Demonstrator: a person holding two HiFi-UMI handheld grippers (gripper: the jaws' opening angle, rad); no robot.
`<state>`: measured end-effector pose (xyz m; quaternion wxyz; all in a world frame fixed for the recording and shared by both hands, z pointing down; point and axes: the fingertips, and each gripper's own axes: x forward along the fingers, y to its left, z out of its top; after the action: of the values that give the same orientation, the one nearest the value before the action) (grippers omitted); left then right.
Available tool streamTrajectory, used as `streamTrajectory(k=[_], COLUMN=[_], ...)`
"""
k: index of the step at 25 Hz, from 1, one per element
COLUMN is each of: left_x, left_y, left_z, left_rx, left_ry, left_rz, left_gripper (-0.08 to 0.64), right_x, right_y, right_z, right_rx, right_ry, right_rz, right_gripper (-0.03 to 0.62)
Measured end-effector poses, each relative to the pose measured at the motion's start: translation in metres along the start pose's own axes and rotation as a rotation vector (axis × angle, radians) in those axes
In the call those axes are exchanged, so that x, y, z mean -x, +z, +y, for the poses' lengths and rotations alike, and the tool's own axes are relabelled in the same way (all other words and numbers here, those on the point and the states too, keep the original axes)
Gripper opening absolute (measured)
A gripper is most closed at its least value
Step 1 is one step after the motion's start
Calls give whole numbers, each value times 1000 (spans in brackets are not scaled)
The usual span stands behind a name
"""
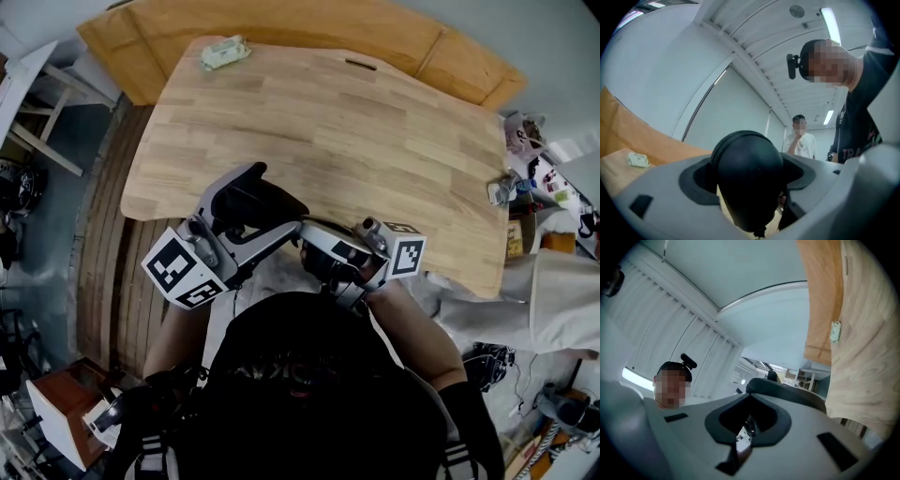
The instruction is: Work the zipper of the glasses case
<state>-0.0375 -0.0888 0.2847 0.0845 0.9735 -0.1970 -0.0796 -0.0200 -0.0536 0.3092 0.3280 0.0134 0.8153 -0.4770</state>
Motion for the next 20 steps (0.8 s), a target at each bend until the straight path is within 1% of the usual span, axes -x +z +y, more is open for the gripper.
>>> streamTrajectory(k=[5,9,12,13,14,16,20], left_x=[6,5,6,7,7,6,4], left_y=[3,3,6,7,8,9,6], left_z=[-20,-42,-53,-54,-56,-59,-57], left_rx=[-24,-34,-42,-47,-55,-79,-148], left_ry=[-113,-212,-259,-266,-269,-264,-219], left_rz=[-23,-22,-21,-19,-13,12,51], left_gripper=[368,367,367,359,333,325,316], right_x=[4,2,3,4,5,5,6], right_y=[5,-4,-9,-8,-8,-6,-4], right_z=[16,28,35,37,37,38,36], right_rx=[-26,-37,-37,-33,-29,-21,-6], right_ry=[79,130,155,157,157,153,127], right_rz=[2,58,76,74,72,70,66], right_gripper=[17,17,17,17,17,17,17])
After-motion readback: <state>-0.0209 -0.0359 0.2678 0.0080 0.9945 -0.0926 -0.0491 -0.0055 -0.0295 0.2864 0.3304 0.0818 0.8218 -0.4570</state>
